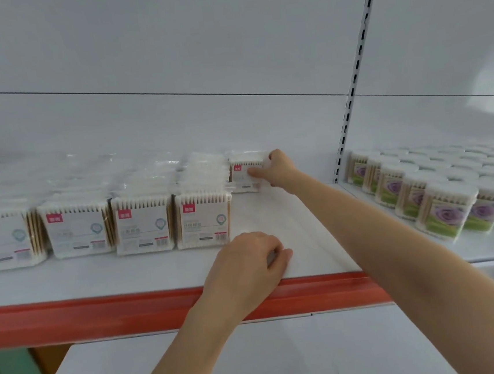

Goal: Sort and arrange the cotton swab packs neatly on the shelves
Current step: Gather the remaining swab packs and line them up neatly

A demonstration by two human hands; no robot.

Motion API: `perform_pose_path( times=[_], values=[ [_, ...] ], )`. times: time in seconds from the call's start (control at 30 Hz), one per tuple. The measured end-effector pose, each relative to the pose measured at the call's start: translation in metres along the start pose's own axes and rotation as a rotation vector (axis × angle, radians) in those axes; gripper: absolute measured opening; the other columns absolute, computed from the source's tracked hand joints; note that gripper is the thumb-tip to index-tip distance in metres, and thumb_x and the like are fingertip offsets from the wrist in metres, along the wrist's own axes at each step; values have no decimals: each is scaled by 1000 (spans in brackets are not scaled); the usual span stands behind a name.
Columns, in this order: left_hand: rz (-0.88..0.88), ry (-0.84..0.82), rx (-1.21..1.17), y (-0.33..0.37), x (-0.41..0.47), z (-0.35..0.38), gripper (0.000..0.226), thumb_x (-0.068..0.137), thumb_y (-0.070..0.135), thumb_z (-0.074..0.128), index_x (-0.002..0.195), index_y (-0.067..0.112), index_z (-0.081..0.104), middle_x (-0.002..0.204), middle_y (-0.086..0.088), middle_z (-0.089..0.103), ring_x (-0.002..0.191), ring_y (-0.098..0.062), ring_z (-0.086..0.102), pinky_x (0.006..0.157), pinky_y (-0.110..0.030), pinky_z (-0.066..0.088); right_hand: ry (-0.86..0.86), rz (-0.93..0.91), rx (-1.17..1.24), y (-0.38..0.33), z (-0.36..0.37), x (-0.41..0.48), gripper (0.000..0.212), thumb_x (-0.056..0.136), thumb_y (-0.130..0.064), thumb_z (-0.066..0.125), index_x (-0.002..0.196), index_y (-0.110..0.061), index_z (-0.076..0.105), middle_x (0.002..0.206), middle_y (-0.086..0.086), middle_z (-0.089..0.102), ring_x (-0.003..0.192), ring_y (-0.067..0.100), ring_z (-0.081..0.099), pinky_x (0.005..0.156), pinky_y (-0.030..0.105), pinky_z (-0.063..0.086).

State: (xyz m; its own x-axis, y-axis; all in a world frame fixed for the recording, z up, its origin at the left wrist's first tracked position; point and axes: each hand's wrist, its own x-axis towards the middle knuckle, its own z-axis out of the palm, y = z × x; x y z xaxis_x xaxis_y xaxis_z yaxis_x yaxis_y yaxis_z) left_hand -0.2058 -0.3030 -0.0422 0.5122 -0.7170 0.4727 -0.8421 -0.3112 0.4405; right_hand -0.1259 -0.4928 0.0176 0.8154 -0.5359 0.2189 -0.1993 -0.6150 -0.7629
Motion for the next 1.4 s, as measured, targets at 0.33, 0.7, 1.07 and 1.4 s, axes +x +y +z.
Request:
perform_pose_path(
  times=[0.33,0.7,1.07,1.4],
  values=[
    [211,89,62,2,-6,6,53,85,52,29,77,17,69,81,4,68,78,-18,62,65,-37,53,227,-88,-136,7,-79,-72,34,90,-26,56,117,-5,57,115,7,59,97,18,53,76,24,39],
    [562,286,14,138,18,75,37,84,35,45,73,10,70,68,-3,67,60,-24,63,47,-33,53,395,-97,-299,64,-233,-158,24,89,-19,56,106,-4,62,101,7,64,90,18,55,71,19,40],
    [720,91,-208,395,50,240,37,81,37,45,80,13,73,73,-2,70,64,-20,67,51,-27,54,577,257,-595,272,-510,-307,34,87,-14,55,60,-15,35,59,-4,36,55,9,36,57,23,28],
    [690,-55,-236,511,143,376,45,81,45,43,88,13,74,81,0,73,72,-21,69,58,-32,55,620,403,-574,439,-637,-325,24,89,-20,56,109,-5,58,91,-1,54,84,15,47,66,19,33]
  ],
)
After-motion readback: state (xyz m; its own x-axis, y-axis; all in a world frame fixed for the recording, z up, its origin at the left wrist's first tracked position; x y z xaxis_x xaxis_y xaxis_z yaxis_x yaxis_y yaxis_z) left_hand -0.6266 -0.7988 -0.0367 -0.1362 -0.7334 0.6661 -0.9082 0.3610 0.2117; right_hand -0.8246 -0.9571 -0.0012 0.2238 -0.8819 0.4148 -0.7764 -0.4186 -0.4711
